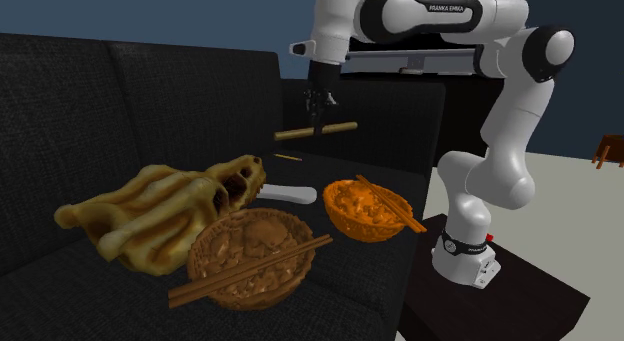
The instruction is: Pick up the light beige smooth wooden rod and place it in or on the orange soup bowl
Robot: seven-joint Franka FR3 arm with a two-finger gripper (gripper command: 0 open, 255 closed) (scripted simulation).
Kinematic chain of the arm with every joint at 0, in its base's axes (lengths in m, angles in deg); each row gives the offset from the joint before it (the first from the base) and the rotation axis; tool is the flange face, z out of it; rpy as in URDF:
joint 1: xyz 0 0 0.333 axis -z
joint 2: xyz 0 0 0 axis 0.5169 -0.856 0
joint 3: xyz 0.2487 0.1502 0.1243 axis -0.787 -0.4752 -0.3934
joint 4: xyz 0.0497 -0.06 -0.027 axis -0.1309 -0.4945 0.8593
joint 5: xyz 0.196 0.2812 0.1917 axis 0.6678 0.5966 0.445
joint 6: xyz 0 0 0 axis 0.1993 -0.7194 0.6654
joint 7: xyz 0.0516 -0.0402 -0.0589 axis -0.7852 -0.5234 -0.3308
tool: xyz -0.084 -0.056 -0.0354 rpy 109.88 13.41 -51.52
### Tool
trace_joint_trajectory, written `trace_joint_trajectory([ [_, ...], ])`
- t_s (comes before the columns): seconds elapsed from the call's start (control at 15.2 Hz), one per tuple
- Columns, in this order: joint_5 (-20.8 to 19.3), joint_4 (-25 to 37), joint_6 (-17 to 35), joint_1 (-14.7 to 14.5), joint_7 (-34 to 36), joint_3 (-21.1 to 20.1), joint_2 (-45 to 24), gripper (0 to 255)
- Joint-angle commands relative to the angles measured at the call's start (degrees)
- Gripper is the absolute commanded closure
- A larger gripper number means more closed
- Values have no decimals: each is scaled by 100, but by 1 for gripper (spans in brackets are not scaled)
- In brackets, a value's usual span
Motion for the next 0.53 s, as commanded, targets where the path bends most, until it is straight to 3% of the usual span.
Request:
trace_joint_trajectory([
  [0.0,2,-146,-74,-66,289,-219,187,255],
  [0.46,161,-479,-268,-336,1265,-990,582,255],
])
